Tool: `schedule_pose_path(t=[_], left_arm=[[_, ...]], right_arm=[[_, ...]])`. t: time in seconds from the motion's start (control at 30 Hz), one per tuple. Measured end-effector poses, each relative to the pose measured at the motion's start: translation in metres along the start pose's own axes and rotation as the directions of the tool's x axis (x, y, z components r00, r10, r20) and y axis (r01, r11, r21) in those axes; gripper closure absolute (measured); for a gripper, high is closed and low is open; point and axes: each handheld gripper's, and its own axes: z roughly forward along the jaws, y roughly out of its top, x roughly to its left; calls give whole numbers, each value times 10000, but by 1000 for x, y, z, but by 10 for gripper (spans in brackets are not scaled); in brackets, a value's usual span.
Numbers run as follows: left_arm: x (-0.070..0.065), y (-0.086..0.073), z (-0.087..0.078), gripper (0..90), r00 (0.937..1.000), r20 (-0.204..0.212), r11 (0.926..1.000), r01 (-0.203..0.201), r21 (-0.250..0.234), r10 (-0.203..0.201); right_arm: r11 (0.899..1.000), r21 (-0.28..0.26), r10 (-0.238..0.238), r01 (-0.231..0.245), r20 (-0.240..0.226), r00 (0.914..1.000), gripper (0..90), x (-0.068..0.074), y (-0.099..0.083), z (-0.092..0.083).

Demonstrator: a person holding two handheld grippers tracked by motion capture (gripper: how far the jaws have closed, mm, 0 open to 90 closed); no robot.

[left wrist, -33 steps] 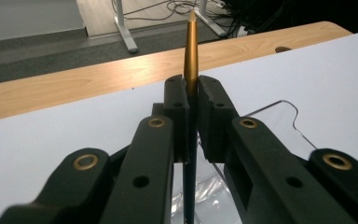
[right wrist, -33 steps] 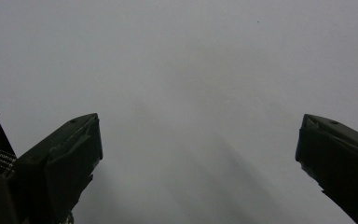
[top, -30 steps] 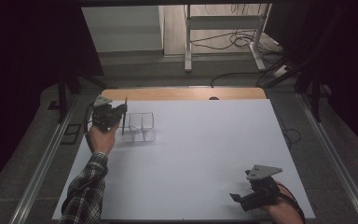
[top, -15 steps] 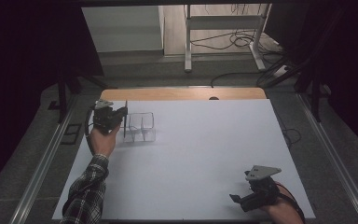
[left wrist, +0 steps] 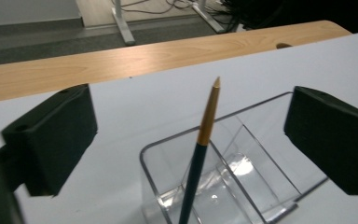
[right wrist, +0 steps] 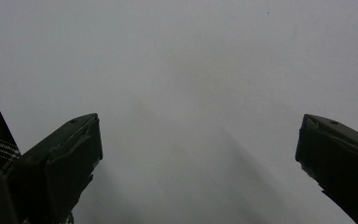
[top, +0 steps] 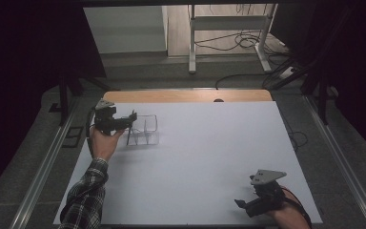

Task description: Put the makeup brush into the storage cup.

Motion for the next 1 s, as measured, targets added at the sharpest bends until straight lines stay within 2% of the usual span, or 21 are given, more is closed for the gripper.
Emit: schedule_pose_path(t=[0.07,0.27,0.63,1.0], left_arm=[[-2,1,-2,8,9998,33,9998,-178,-1,178],[-4,5,-6,0,9991,287,9994,-322,130,318],[-7,6,-13,0,9975,327,9980,-631,52,629],[-13,4,-21,0,9954,609,9972,-742,79,736]], right_arm=[[10000,25,7,-7,3,10000,6,0,0,0],[10000,34,6,-5,-6,10000,6,0,0,0],[10000,-30,69,-68,34,10000,5,0,0,0],[9995,-235,215,-213,86,9997,1,-1,1,-2]])
